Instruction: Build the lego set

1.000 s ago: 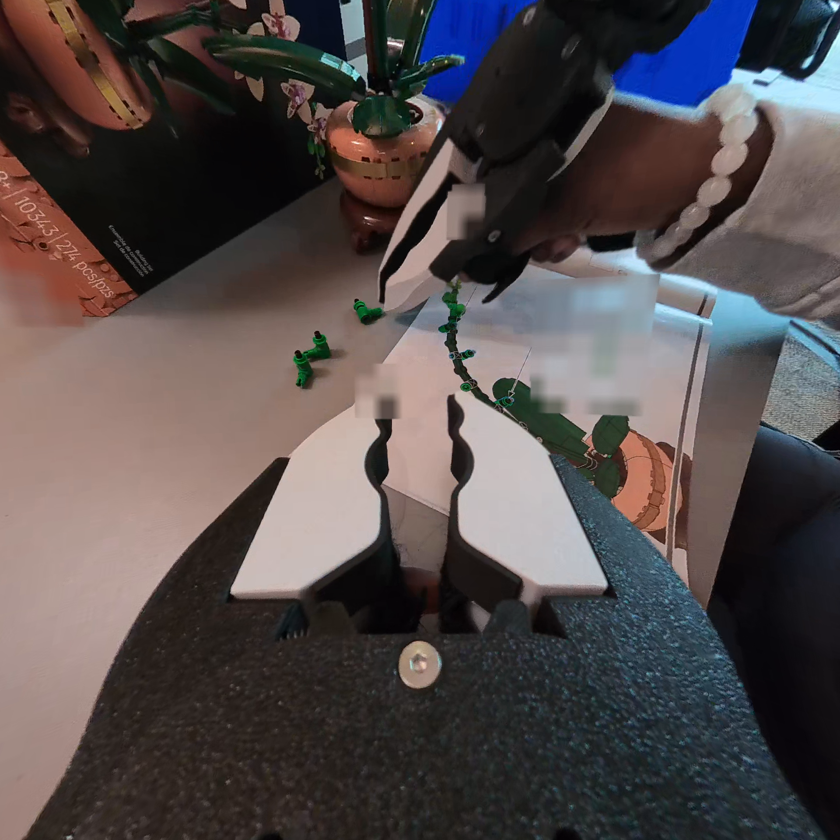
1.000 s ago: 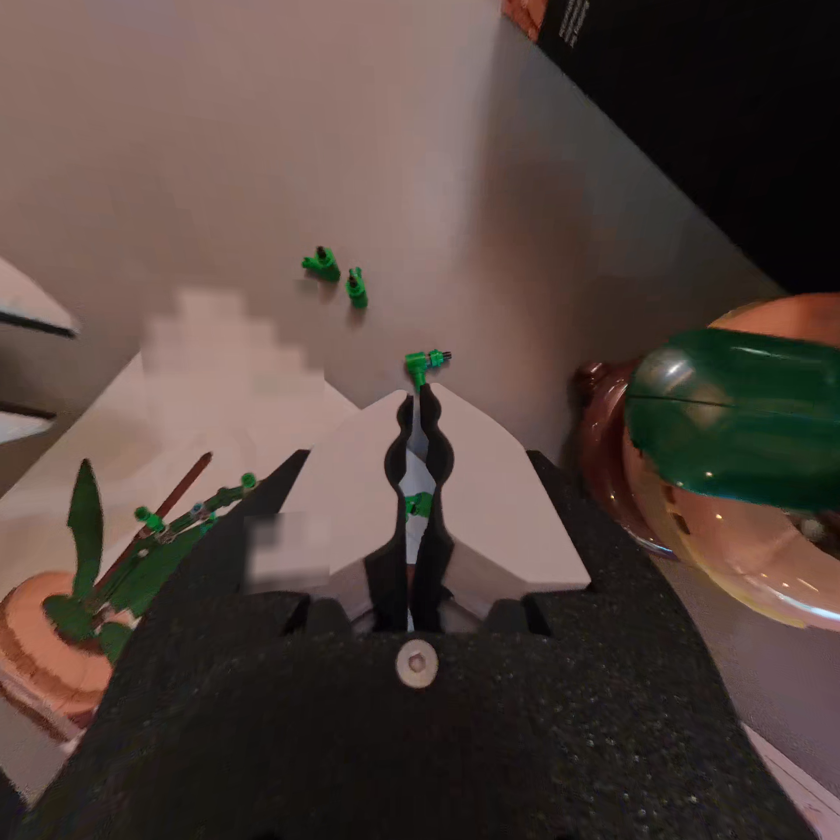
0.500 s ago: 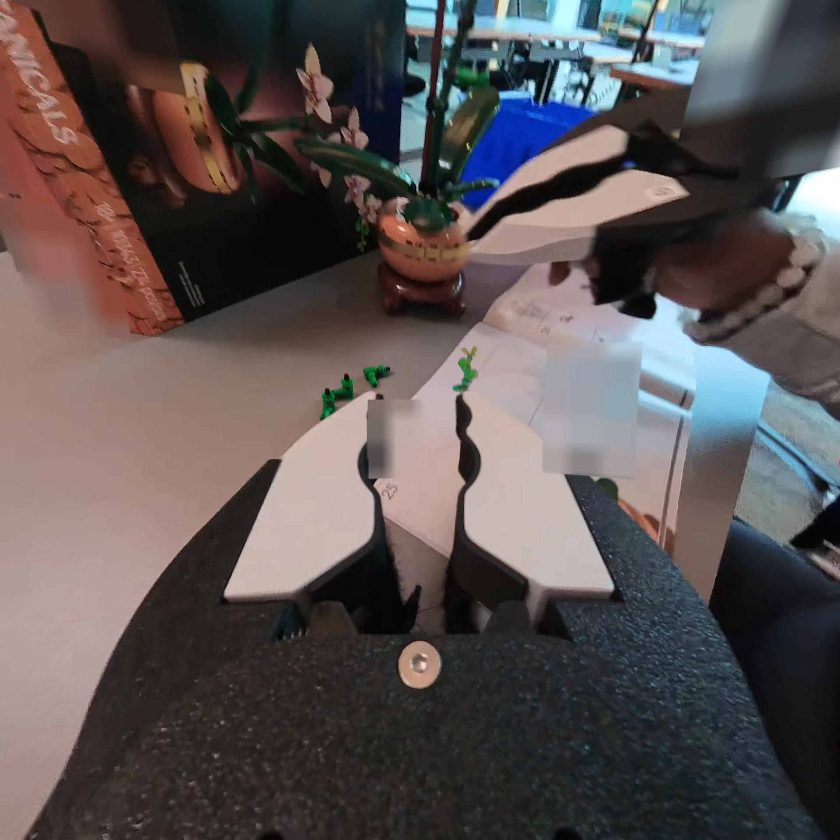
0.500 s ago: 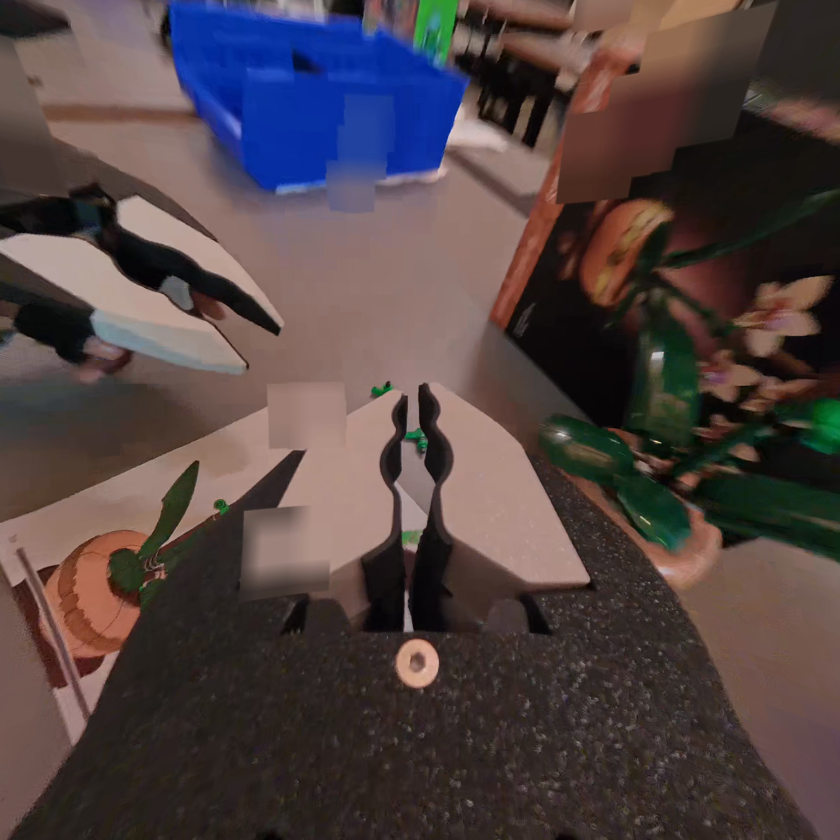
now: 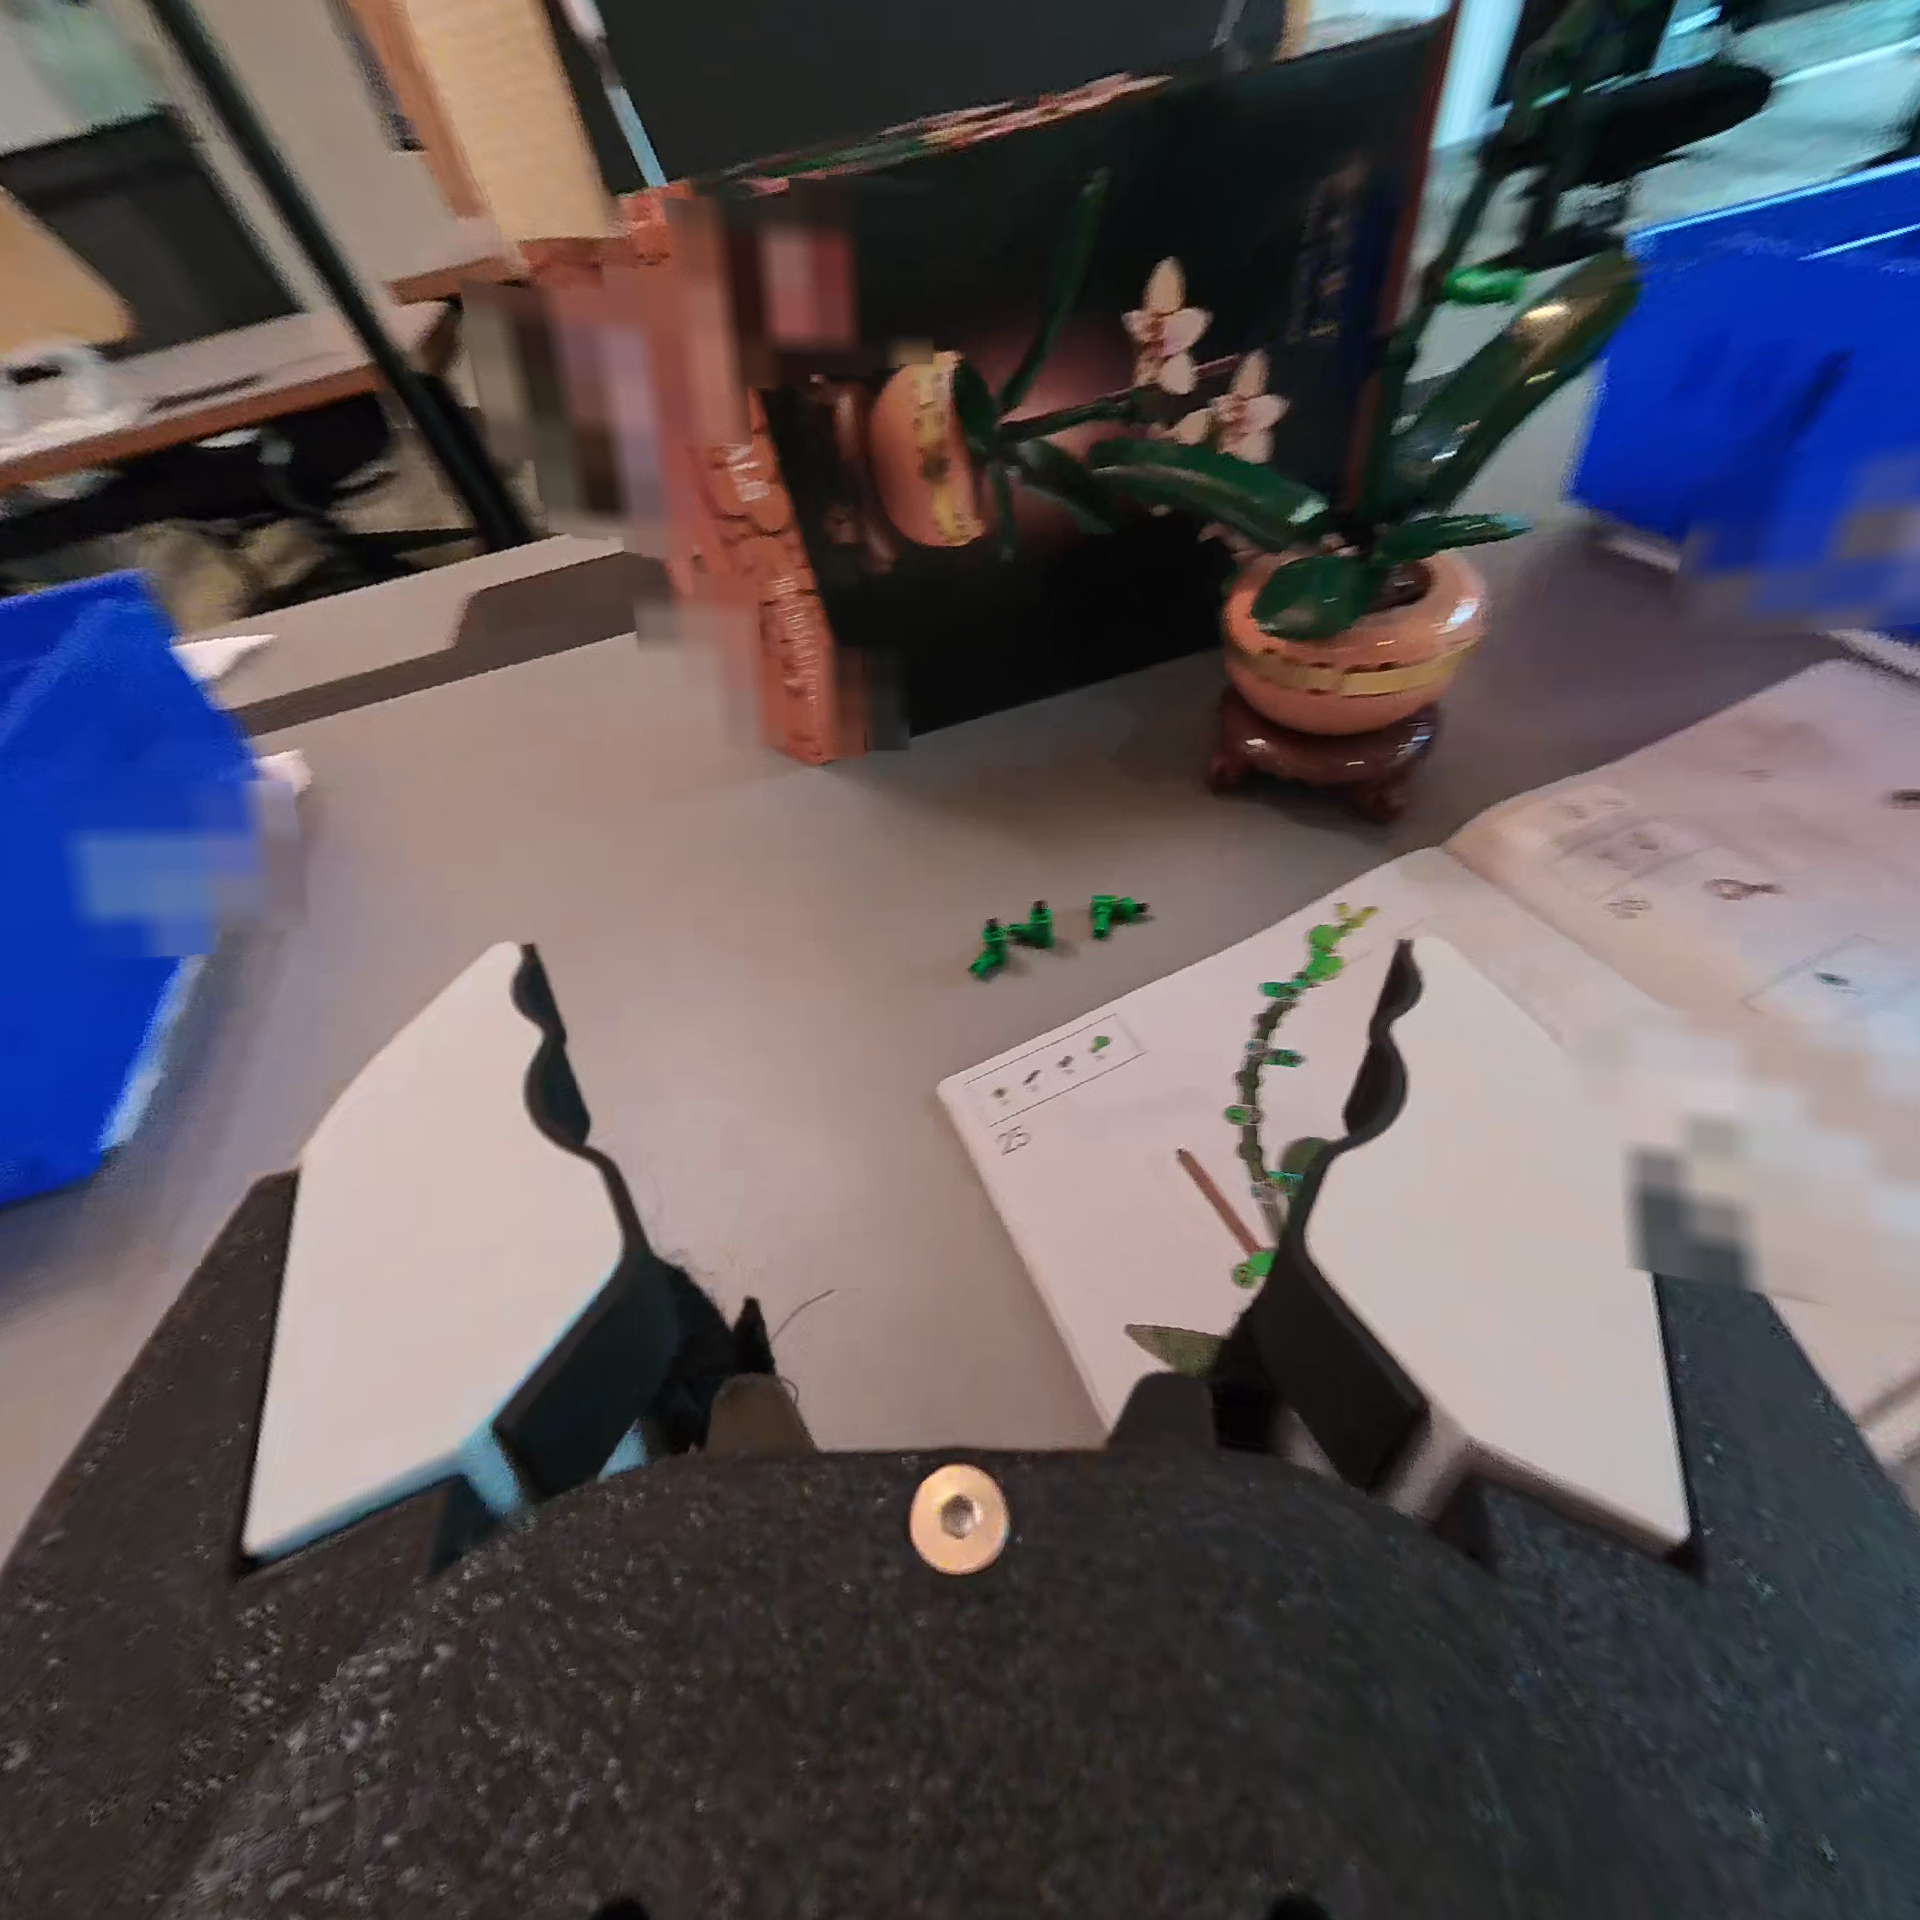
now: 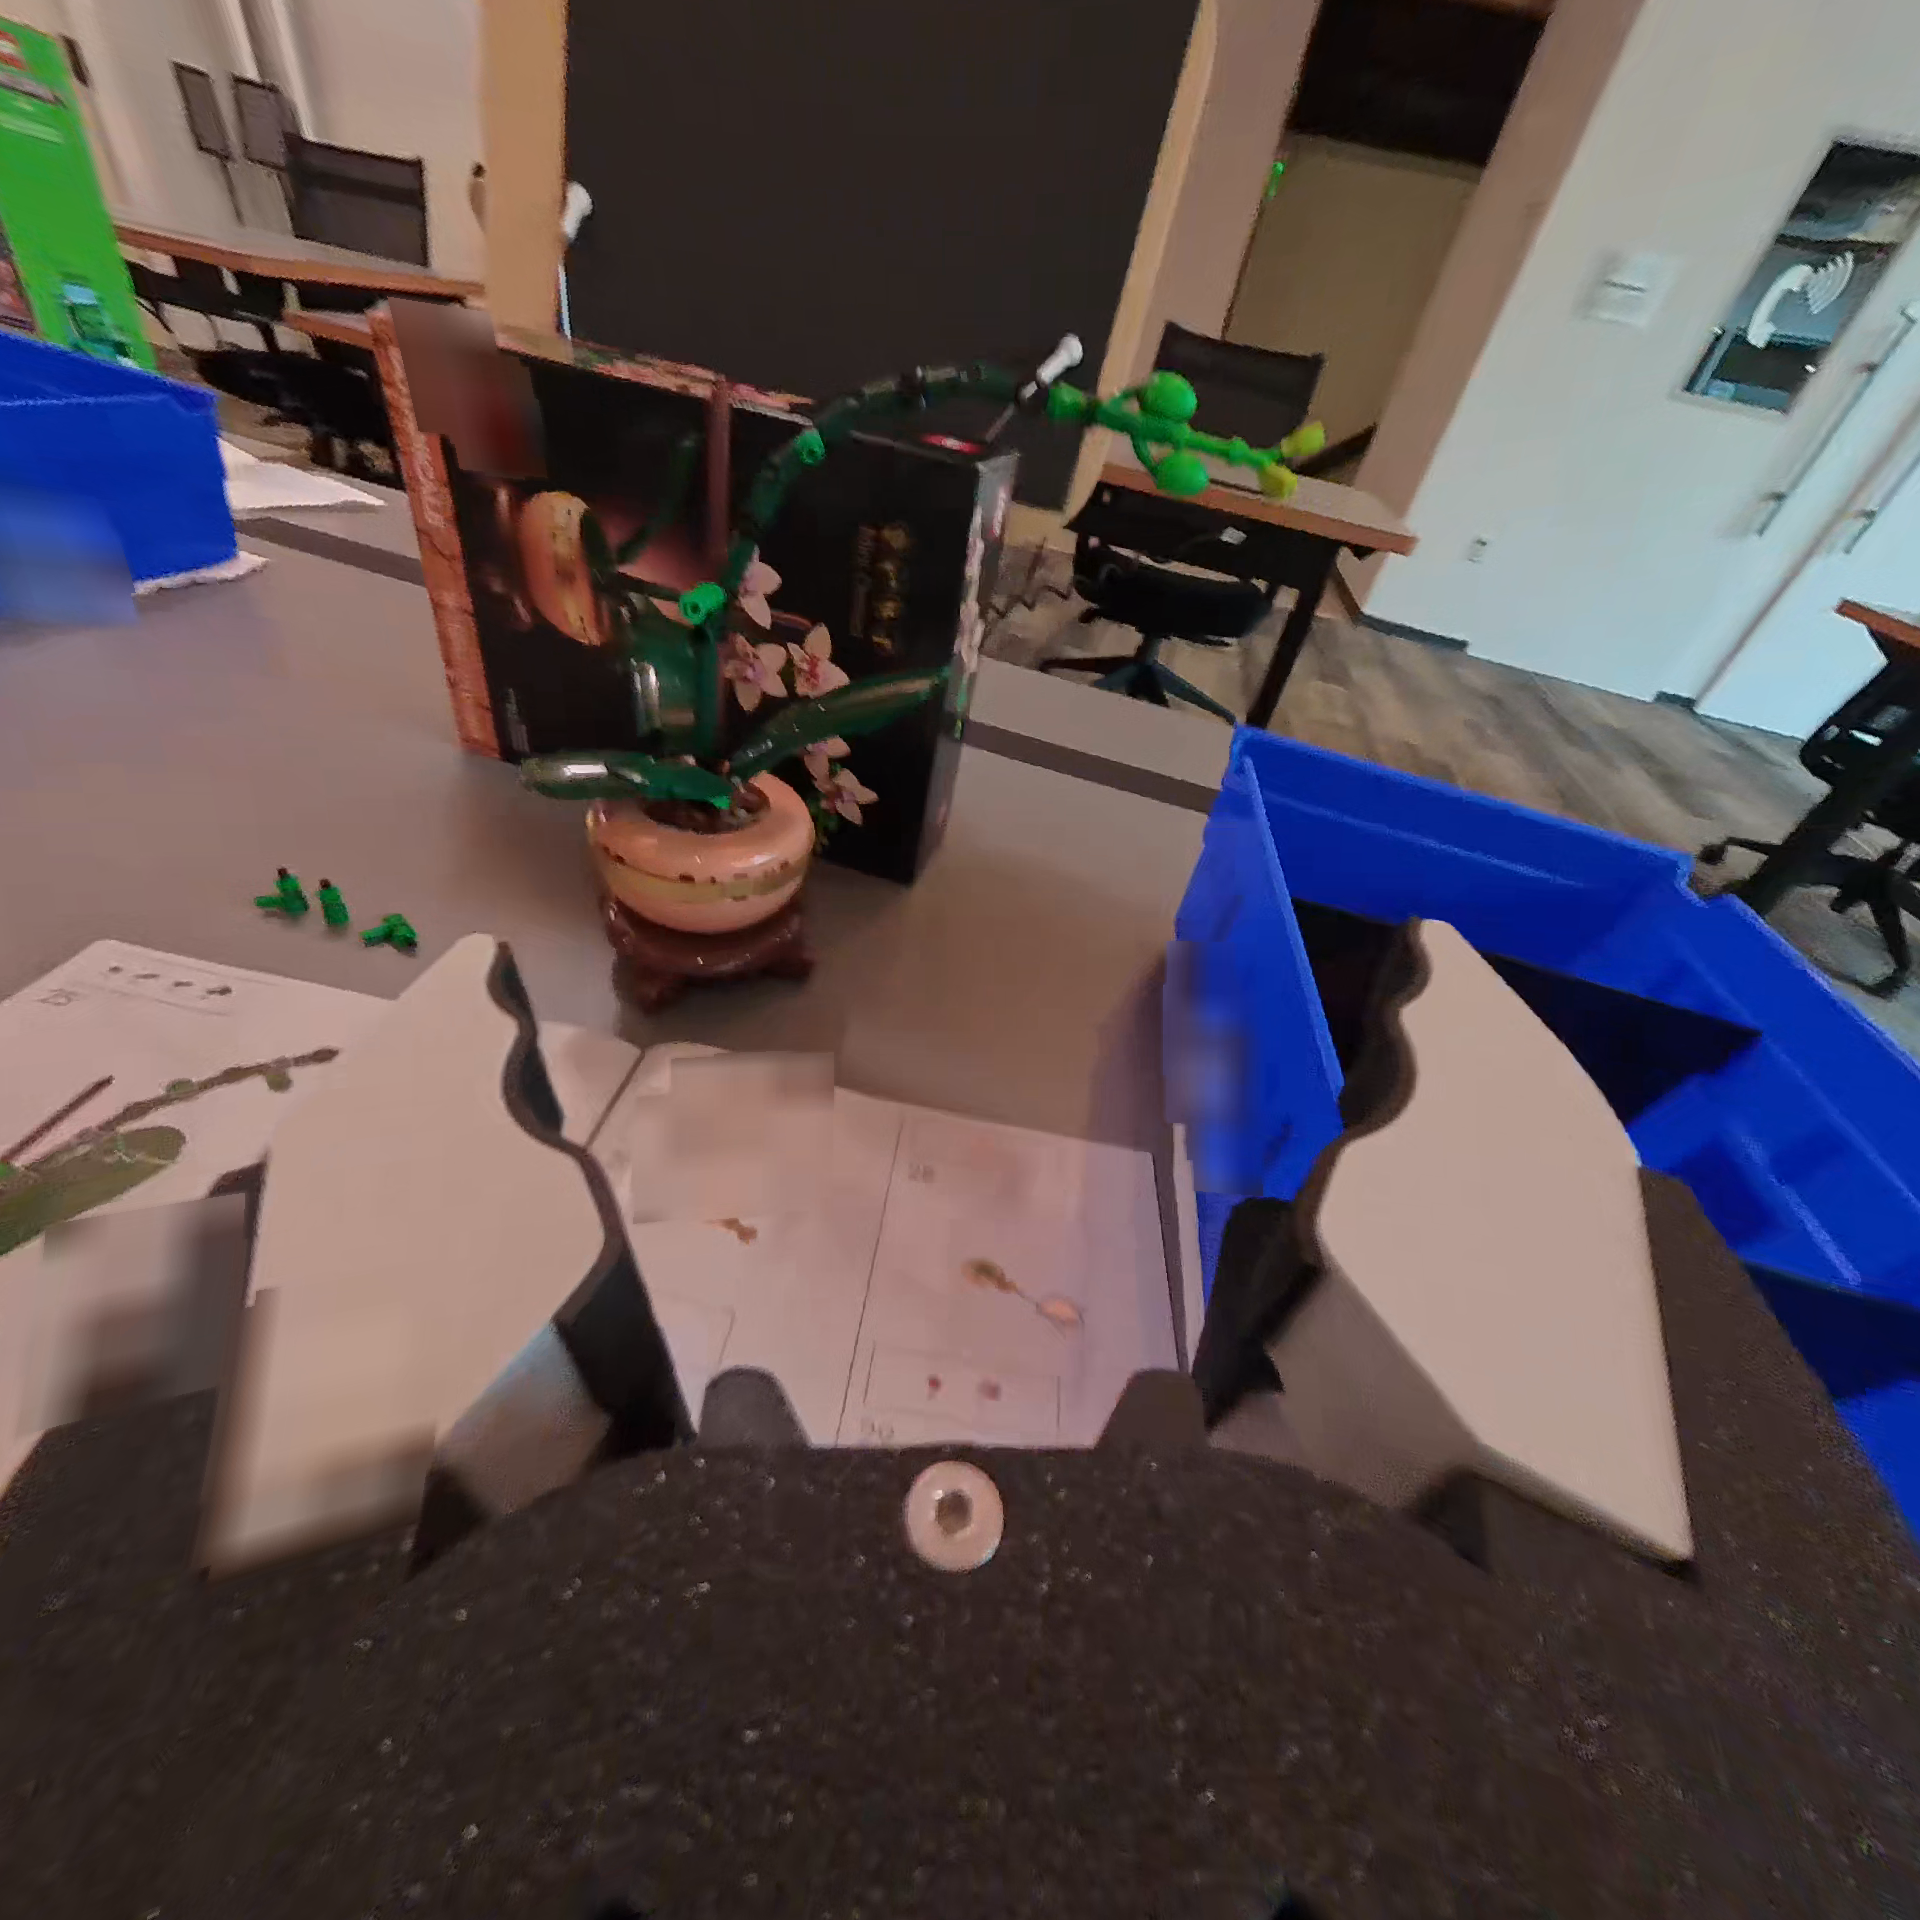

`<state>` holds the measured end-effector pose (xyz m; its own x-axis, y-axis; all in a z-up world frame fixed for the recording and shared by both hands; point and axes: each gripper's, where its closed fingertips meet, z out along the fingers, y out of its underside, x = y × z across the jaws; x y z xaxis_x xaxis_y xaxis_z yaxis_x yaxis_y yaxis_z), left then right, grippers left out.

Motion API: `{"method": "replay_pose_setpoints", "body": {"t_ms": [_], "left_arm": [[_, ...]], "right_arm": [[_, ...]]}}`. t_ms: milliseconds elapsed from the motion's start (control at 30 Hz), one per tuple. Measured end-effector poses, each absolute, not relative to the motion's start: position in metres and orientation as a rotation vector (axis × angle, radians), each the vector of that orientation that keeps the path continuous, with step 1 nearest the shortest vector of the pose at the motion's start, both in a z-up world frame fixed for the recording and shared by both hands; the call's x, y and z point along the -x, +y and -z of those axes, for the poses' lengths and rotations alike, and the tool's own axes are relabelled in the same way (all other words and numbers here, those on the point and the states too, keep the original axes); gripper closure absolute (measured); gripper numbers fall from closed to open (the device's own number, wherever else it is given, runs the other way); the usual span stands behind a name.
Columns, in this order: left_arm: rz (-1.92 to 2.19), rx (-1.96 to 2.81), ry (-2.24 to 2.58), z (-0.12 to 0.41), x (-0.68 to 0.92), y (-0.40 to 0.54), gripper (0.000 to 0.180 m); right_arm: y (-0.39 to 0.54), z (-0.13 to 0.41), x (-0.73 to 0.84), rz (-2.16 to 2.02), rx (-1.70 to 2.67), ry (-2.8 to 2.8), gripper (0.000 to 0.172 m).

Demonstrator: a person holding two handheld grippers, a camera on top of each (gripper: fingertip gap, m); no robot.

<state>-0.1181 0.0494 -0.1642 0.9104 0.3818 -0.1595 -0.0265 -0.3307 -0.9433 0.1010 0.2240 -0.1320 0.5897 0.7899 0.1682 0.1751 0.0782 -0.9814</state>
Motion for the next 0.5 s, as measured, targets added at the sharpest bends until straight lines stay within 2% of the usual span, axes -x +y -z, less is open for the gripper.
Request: {"method": "replay_pose_setpoints", "body": {"t_ms": [133, 200, 500], "left_arm": [[-0.625, 1.839, -0.397, 0.163, 0.128, 0.032, 0.04], [-0.63, 1.821, -0.431, 0.162, 0.124, 0.025, 0.045], [-0.583, 1.797, -0.432, 0.162, 0.095, 0.002, 0.048]], "right_arm": [[0.208, 0.149, -0.115, -0.528, 1.5, -0.836, 0.026], [0.199, 0.16, -0.121, -0.484, 1.534, -0.846, 0.026], [0.166, 0.163, -0.144, -0.446, 1.549, -0.801, 0.026]]}}
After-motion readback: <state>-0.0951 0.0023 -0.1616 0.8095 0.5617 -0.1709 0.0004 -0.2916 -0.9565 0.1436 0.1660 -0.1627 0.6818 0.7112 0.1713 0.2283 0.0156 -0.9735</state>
